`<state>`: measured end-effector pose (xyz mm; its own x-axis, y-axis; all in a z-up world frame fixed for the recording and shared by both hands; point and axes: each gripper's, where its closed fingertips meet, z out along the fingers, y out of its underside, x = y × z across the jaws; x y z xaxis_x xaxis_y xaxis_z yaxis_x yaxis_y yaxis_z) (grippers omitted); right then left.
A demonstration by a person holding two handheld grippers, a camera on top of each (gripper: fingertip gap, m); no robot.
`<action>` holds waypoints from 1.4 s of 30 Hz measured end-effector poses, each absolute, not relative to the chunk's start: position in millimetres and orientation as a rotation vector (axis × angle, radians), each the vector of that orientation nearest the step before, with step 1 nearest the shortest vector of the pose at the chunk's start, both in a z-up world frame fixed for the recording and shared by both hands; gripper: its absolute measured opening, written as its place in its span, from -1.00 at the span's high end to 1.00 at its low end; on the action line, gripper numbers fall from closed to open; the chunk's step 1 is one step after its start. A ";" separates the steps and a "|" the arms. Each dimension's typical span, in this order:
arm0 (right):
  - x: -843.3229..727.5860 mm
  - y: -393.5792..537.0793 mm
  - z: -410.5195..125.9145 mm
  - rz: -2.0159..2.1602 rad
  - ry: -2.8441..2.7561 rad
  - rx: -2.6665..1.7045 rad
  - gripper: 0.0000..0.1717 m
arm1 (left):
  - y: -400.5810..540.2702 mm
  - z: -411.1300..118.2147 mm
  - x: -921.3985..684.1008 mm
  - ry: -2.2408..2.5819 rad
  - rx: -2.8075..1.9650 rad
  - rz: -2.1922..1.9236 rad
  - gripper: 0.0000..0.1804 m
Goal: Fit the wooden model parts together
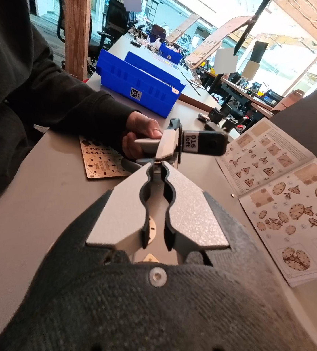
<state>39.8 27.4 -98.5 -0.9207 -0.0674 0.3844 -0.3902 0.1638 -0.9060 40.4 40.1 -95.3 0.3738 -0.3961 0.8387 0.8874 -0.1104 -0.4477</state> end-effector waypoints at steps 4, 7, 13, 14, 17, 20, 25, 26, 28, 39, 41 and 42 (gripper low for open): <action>24.1 36.3 -98.7 1.753 -2.180 0.387 0.95 | 40.9 -122.3 17.1 -0.652 -1.423 -0.885 0.77; 4.6 46.4 -118.7 1.632 -2.272 0.325 0.95 | 38.2 -152.1 5.0 -0.730 -1.646 -0.642 0.90; 0.4 62.9 -190.8 1.101 -2.687 0.449 0.95 | 43.7 -194.5 8.6 -0.760 -2.029 -0.350 0.96; 0.3 65.4 -197.6 1.001 -2.723 0.499 0.95 | 43.7 -200.0 8.4 -0.755 -2.083 -0.297 0.97; 4.9 65.0 -204.7 0.816 -2.823 0.662 0.95 | 43.5 -214.2 7.5 -0.760 -2.171 -0.219 1.00; 9.0 65.4 -211.8 0.623 -2.923 0.811 0.95 | 45.9 -213.7 8.6 -0.784 -2.126 -0.289 1.00; 6.1 68.0 -214.9 0.398 -2.974 0.950 0.95 | 45.8 -213.8 8.6 -0.788 -2.122 -0.297 1.00; 6.6 67.1 -214.3 0.393 -2.980 0.964 0.95 | 45.7 -213.8 8.7 -0.789 -2.122 -0.298 1.00; 7.0 66.3 -214.5 0.370 -2.996 0.979 0.95 | 45.8 -213.7 8.7 -0.795 -2.114 -0.313 1.00; 7.4 63.5 -215.2 0.247 -2.984 1.107 0.95 | 45.8 -213.2 8.8 -0.814 -2.086 -0.368 1.00; 7.8 63.4 -215.5 0.211 -2.990 1.129 0.95 | 45.8 -213.1 8.8 -0.816 -2.083 -0.376 1.00; 7.8 63.7 -215.5 0.192 -2.994 1.137 0.95 | 45.8 -213.1 8.8 -0.817 -2.081 -0.379 1.00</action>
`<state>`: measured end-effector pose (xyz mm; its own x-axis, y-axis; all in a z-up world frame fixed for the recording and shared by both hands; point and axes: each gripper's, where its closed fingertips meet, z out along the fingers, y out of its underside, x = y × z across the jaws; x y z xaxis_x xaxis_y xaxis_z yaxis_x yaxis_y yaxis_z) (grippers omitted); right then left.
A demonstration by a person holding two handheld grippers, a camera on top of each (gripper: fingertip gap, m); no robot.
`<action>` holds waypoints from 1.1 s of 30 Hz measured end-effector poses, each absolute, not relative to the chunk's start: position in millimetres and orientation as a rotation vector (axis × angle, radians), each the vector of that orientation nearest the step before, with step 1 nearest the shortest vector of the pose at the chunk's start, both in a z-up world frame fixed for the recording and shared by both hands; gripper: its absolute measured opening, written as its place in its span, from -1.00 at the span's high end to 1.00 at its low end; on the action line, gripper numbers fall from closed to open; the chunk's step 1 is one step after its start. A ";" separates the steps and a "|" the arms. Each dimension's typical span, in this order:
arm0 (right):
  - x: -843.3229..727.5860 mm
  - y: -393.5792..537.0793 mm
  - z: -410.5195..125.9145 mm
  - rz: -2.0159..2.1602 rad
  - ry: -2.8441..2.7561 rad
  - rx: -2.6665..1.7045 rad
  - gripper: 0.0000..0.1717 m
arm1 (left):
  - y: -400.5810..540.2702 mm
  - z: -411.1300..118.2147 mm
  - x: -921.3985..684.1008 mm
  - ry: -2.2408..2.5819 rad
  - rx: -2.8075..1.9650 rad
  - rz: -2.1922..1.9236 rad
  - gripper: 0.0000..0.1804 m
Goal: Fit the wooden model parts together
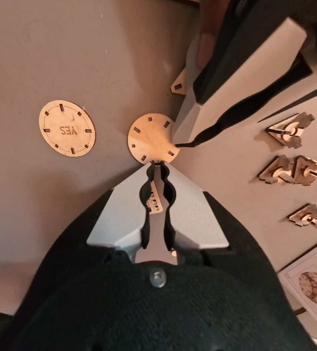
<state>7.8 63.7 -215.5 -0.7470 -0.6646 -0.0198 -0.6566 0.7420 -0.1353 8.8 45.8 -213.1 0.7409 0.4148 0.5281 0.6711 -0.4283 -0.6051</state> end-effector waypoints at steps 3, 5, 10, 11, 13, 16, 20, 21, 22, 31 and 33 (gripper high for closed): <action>8.3 64.2 -215.9 -0.140 2.853 -1.102 0.95 | 45.8 -213.0 9.0 -0.820 -2.078 -0.385 1.00; 8.4 64.1 -216.1 -0.122 2.843 -1.109 0.95 | 45.9 -212.9 9.0 -0.819 -2.079 -0.382 1.00; 8.7 64.0 -216.5 -0.102 2.827 -1.078 0.96 | 45.8 -212.9 9.0 -0.820 -2.080 -0.381 1.00; 8.6 64.1 -216.4 -0.101 2.828 -1.071 0.96 | 45.8 -212.9 8.9 -0.820 -2.080 -0.381 1.00; 8.5 64.0 -216.5 -0.105 2.835 -1.075 0.95 | 45.9 -212.9 9.0 -0.821 -2.080 -0.381 1.00; 8.4 63.7 -216.6 -0.135 2.861 -1.068 0.95 | 45.9 -212.8 9.0 -0.821 -2.080 -0.380 1.00; 8.2 63.1 -216.6 -0.206 2.893 -1.048 0.94 | 45.9 -212.7 9.1 -0.822 -2.078 -0.383 1.00; 7.6 62.7 -216.5 -0.222 2.904 -1.042 0.92 | 45.8 -212.6 9.2 -0.823 -2.077 -0.386 1.00; 6.8 62.2 -216.4 -0.237 2.917 -1.035 0.91 | 45.9 -212.6 9.2 -0.825 -2.075 -0.390 1.00; 0.1 47.4 -190.3 -0.644 3.016 -0.677 0.80 | 45.9 -212.5 9.3 -0.830 -2.066 -0.408 1.00; -15.9 32.7 -177.1 -0.928 3.095 -0.345 0.97 | 46.0 -212.4 9.2 -0.832 -2.065 -0.408 1.00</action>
